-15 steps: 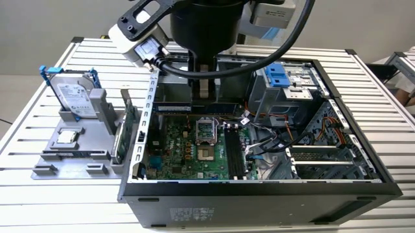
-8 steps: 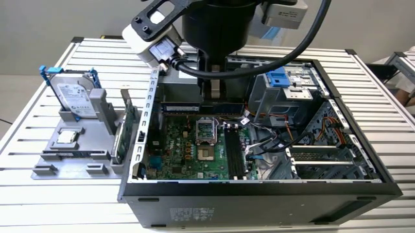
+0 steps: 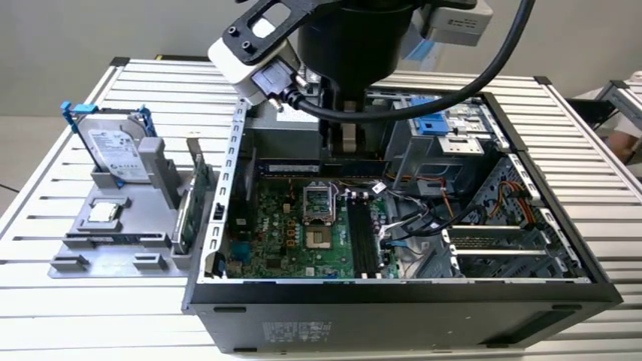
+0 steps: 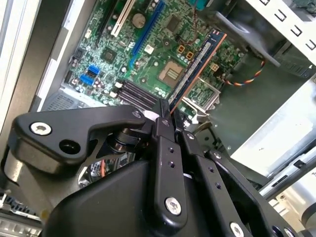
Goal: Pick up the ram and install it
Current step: 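Pick up the ram and move it above insertion slot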
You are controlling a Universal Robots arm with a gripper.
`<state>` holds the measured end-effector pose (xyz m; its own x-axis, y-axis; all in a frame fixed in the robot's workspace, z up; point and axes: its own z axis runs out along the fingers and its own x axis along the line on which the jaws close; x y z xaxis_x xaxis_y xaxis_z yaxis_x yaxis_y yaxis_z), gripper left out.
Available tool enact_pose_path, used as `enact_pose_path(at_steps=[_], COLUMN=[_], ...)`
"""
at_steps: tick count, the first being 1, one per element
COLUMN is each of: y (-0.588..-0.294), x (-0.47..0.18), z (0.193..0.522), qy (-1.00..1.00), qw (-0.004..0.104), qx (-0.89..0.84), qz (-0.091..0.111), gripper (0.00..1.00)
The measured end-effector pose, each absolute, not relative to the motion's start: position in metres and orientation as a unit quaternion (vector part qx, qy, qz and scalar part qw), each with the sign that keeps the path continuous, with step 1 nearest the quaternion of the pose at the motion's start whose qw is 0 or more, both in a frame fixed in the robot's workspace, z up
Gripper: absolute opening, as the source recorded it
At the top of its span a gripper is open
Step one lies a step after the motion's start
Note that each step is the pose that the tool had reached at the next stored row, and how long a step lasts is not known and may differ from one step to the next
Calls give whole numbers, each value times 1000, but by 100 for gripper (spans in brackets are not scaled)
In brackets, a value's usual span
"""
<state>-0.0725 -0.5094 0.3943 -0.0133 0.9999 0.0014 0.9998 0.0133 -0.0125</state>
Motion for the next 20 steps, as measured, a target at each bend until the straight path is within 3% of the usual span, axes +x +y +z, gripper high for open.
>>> enact_pose_path(at_steps=[20], y=[-509], x=[-43], z=[394], qy=[-712], qw=[5], qx=[-702], qz=[4], gripper=[0])
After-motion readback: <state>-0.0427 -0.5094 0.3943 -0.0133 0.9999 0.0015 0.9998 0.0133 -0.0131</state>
